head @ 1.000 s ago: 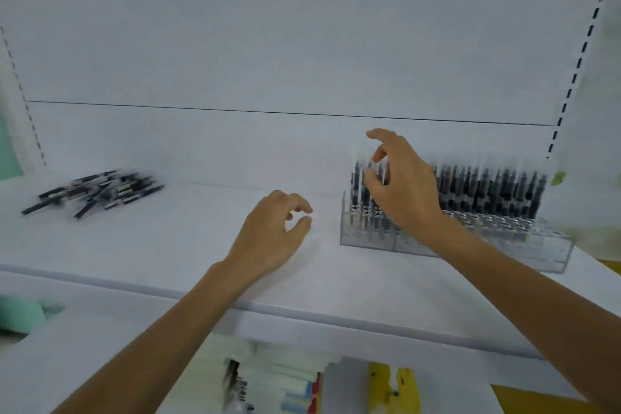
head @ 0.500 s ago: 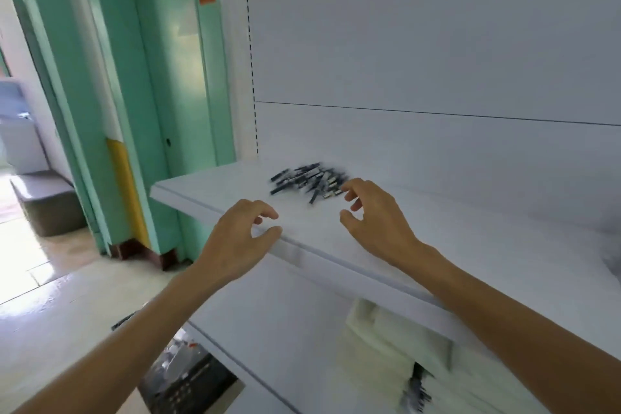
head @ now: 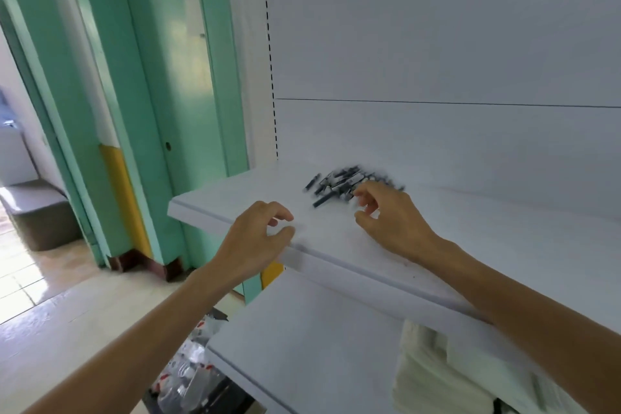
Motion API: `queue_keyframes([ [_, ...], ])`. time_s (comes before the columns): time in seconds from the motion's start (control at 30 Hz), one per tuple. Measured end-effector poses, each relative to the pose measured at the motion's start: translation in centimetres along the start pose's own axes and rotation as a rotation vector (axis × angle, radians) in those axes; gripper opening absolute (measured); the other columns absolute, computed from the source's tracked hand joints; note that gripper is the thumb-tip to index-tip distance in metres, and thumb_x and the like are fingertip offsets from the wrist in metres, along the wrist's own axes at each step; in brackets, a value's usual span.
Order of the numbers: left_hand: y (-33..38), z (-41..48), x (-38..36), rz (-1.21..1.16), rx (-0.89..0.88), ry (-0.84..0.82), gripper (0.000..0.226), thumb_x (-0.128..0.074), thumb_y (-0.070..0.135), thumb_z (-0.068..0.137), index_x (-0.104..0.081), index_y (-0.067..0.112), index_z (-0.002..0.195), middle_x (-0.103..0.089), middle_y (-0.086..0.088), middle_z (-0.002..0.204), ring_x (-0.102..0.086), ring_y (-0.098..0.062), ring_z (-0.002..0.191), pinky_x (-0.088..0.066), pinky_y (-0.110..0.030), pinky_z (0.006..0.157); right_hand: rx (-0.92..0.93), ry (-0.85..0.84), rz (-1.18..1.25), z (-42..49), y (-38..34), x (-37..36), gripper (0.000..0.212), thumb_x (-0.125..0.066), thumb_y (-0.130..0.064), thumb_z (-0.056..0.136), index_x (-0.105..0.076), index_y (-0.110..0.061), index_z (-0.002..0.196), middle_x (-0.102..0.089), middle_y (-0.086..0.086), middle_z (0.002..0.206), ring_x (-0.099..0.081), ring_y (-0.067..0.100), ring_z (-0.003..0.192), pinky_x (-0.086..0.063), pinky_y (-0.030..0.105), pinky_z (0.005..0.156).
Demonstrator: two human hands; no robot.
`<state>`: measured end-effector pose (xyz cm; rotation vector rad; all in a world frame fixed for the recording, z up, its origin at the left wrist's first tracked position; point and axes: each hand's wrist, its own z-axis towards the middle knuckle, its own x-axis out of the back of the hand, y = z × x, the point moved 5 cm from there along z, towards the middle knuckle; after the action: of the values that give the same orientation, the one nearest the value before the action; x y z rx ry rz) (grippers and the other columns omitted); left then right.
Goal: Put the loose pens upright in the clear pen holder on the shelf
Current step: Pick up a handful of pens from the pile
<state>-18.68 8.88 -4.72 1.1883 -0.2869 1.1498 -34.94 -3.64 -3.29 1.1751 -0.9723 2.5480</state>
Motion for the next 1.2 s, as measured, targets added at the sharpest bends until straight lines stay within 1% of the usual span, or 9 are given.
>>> queue_keyframes([
  [0.17, -2.2, 6.2, -3.0, 0.023, 0.006, -0.066, 0.014, -0.056, 0.022, 0.090, -0.058, 0.021, 0.104, -0.056, 0.002, 0.110, -0.051, -0.010, 0.101, -0.034, -0.019, 0.081, -0.026, 0.013, -0.031, 5.5, 2.2, 0.9, 0.026, -0.057, -0.010, 0.086, -0.056, -0.013, 0.112, -0.060, 0.000, 0.098, -0.055, 0.015, 0.085, -0.046, 0.026, 0.076],
  [0.4, -5.0, 14.9, -4.0, 0.042, -0.025, -0.083, 0.020, -0.053, 0.022, 0.092, -0.061, 0.020, 0.110, -0.058, -0.002, 0.114, -0.052, -0.013, 0.102, -0.035, -0.022, 0.084, -0.065, 0.049, -0.020, 11.4, 4.9, 0.1, 0.024, -0.056, -0.012, 0.089, -0.055, -0.013, 0.112, -0.059, -0.001, 0.100, -0.057, 0.014, 0.089, -0.044, 0.022, 0.078],
  [0.5, -5.7, 17.5, -5.5, 0.045, -0.036, -0.156, 0.021, -0.051, 0.023, 0.093, -0.062, 0.022, 0.111, -0.056, -0.005, 0.114, -0.055, -0.017, 0.103, -0.035, -0.023, 0.082, -0.096, 0.039, -0.053, 13.2, 5.5, -1.1, 0.024, -0.054, -0.012, 0.090, -0.055, -0.012, 0.114, -0.059, 0.000, 0.101, -0.056, 0.014, 0.090, -0.044, 0.022, 0.079],
  [0.67, -6.4, 21.7, -7.4, 0.100, -0.133, -0.235, 0.022, -0.051, 0.030, 0.093, -0.064, 0.022, 0.109, -0.056, -0.006, 0.113, -0.054, -0.015, 0.092, -0.037, -0.024, 0.077, -0.149, 0.047, -0.108, 16.1, 5.4, -3.6, 0.026, -0.053, -0.013, 0.089, -0.054, -0.013, 0.115, -0.060, -0.001, 0.101, -0.057, 0.015, 0.091, -0.049, 0.030, 0.083],
  [0.77, -6.7, 23.2, -8.3, 0.112, -0.164, -0.285, 0.027, -0.054, 0.034, 0.092, -0.062, 0.019, 0.112, -0.057, -0.008, 0.111, -0.057, -0.020, 0.093, -0.042, -0.028, 0.079, -0.189, 0.031, -0.176, 17.5, 5.1, -4.8, 0.027, -0.053, -0.014, 0.088, -0.054, -0.013, 0.115, -0.061, 0.000, 0.099, -0.059, 0.016, 0.088, -0.050, 0.034, 0.082],
  [0.83, -7.1, 24.0, -8.9, 0.122, -0.160, -0.322, 0.035, -0.057, 0.038, 0.089, -0.057, 0.017, 0.117, -0.056, -0.007, 0.114, -0.057, -0.021, 0.097, -0.044, -0.030, 0.082, -0.231, 0.027, -0.209, 18.3, 5.0, -5.4, 0.026, -0.052, -0.013, 0.088, -0.055, -0.013, 0.114, -0.062, 0.000, 0.096, -0.060, 0.017, 0.087, -0.051, 0.033, 0.080],
  [0.9, -7.8, 24.7, -9.3, 0.106, -0.128, -0.365, 0.038, -0.060, 0.040, 0.087, -0.054, 0.016, 0.116, -0.058, -0.004, 0.114, -0.057, -0.020, 0.099, -0.046, -0.031, 0.085, -0.257, 0.032, -0.242, 18.9, 5.0, -5.8, 0.025, -0.052, -0.011, 0.087, -0.056, -0.012, 0.112, -0.063, -0.001, 0.093, -0.060, 0.017, 0.086, -0.051, 0.032, 0.079],
  [1.03, -9.4, 25.3, -8.8, 0.014, -0.080, -0.444, 0.036, -0.066, 0.034, 0.080, -0.054, 0.018, 0.111, -0.058, 0.001, 0.109, -0.056, -0.018, 0.101, -0.048, -0.035, 0.090, -0.278, -0.006, -0.309, 19.5, 4.6, -7.0, 0.024, -0.051, -0.008, 0.086, -0.058, -0.012, 0.108, -0.063, -0.001, 0.091, -0.060, 0.016, 0.085, -0.051, 0.030, 0.078],
  [1.2, -10.3, 25.0, -7.9, 0.033, -0.156, -0.457, 0.039, -0.063, 0.025, 0.081, -0.052, 0.017, 0.117, -0.058, -0.001, 0.112, -0.057, -0.018, 0.096, -0.049, -0.035, 0.086, -0.320, -0.097, -0.480, 20.1, 4.0, -8.9, 0.019, -0.054, -0.013, 0.085, -0.061, -0.015, 0.102, -0.063, 0.002, 0.100, -0.058, 0.019, 0.091, -0.049, 0.031, 0.079],
])
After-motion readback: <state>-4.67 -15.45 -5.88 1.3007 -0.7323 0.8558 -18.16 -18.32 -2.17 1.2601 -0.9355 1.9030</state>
